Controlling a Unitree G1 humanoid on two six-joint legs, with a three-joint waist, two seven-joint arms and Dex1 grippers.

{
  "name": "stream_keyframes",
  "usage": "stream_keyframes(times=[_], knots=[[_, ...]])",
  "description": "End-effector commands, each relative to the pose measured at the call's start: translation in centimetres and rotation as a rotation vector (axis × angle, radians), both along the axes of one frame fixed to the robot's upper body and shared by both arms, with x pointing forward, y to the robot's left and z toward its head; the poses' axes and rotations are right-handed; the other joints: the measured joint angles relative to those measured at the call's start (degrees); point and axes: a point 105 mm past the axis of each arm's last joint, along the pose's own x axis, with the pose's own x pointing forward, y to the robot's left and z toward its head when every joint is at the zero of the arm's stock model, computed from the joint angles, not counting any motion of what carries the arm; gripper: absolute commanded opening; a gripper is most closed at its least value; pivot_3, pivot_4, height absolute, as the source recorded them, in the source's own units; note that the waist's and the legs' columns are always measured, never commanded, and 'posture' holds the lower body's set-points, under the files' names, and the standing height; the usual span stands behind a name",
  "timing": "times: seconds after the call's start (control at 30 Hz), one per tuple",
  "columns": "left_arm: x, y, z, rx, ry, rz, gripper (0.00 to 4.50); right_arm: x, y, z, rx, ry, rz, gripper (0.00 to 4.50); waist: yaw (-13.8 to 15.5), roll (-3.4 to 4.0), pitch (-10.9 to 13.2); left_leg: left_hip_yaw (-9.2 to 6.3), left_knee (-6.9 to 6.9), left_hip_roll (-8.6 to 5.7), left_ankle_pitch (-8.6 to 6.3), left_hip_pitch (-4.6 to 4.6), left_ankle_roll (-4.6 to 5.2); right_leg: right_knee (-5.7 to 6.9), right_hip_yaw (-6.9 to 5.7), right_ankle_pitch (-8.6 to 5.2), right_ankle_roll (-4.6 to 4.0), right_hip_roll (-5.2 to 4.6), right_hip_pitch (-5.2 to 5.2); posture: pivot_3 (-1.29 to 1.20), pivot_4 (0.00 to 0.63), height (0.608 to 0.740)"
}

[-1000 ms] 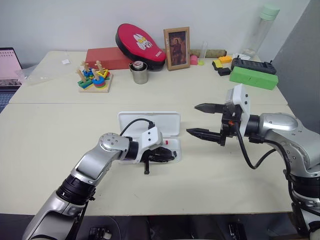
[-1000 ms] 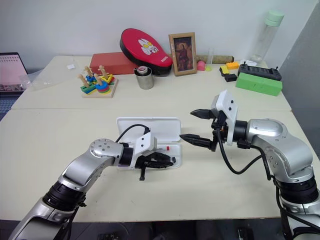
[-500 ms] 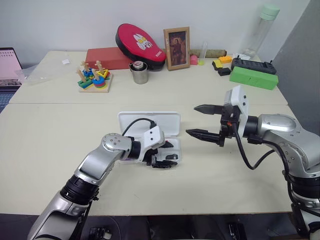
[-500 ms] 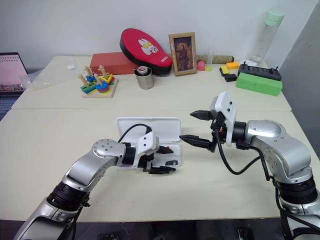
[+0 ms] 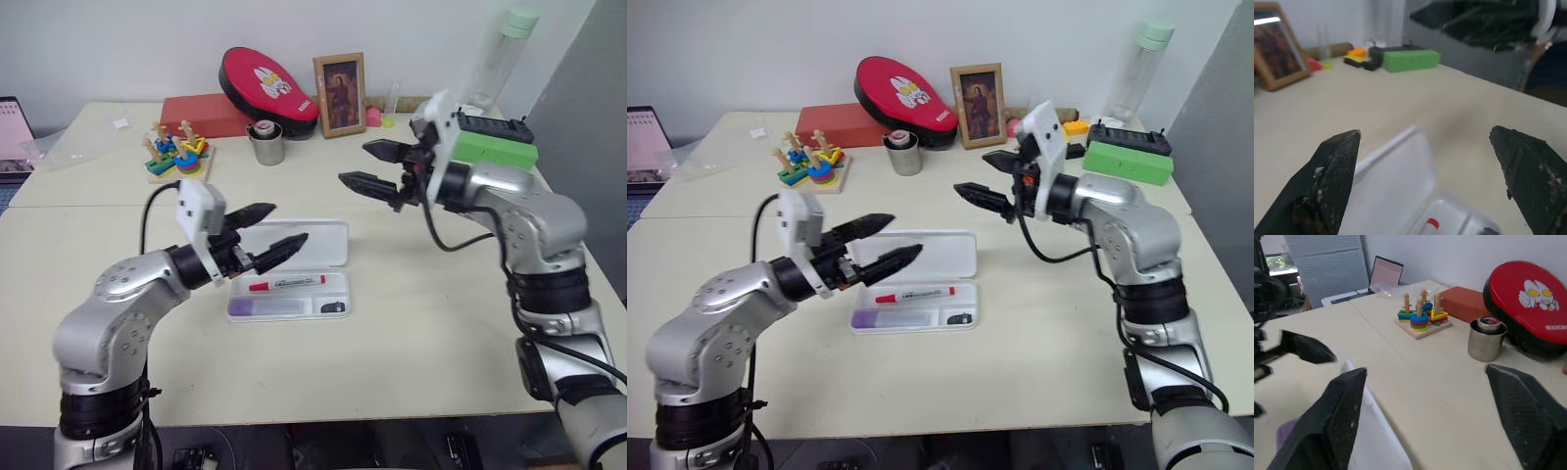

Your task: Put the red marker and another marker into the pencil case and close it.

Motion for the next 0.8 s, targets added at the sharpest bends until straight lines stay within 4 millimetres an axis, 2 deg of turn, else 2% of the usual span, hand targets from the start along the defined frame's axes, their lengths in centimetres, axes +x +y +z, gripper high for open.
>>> stream_keyframes(times=[0.03,0.17,0.27,0.43,0.53,0.77,0.8], knots=[[-1.5,2.1,1.3,0.005,-0.050,0.103,4.50,1.9,1.3,-1.1,-0.089,-0.005,-0.046,3.05,-0.22,0.00,0.00,0.00,0.00,0.00,0.00,0.00,0.00,0.00,0.00,0.00,0.00,0.00,0.00,0.00,0.150,0.740],[-2.6,3.4,1.3,0.001,-0.030,0.141,4.50,2.8,3.4,-3.2,-0.191,0.013,-0.036,2.01,0.19,0.00,0.00,-0.02,0.01,-0.01,0.00,-0.01,0.00,-0.01,-0.04,0.00,0.00,-0.01,0.00,0.00,0.150,0.740],[-3.1,4.1,0.9,0.024,-0.003,0.160,4.50,2.7,4.7,-4.8,-0.277,0.000,0.009,1.29,0.09,0.00,0.00,0.00,-0.01,-0.02,0.00,-0.02,0.00,-0.01,-0.03,0.01,0.00,-0.02,-0.04,0.00,0.150,0.740],[-3.6,4.2,0.9,0.039,0.013,0.150,4.50,0.3,5.8,-6.0,-0.348,-0.021,0.169,0.09,0.35,0.00,0.00,-0.01,-0.04,-0.01,0.00,-0.02,0.00,-0.02,-0.04,0.00,0.00,-0.01,-0.04,0.00,0.150,0.740],[-3.9,4.2,0.4,0.070,0.043,0.126,4.50,-1.8,5.9,-6.5,-0.368,-0.036,0.280,0.04,0.41,-0.01,0.00,-0.01,-0.05,0.00,-0.01,-0.02,-0.01,-0.02,-0.05,0.00,0.00,-0.01,-0.04,0.00,0.150,0.740],[-4.7,4.1,-0.4,0.135,0.099,0.052,4.50,-5.2,5.7,-7.5,-0.426,-0.093,0.433,0.04,0.50,-0.01,0.00,0.01,-0.06,0.01,-0.01,0.00,-0.01,-0.01,-0.03,0.00,-0.01,0.00,-0.06,0.00,0.150,0.740],[-5.0,3.8,-0.8,0.148,0.122,0.024,4.50,-5.9,5.6,-8.3,-0.460,-0.085,0.463,0.04,0.55,-0.01,0.00,0.01,-0.06,0.01,-0.01,0.00,-0.01,-0.01,-0.03,0.00,-0.01,0.00,-0.06,0.00,0.150,0.740]])
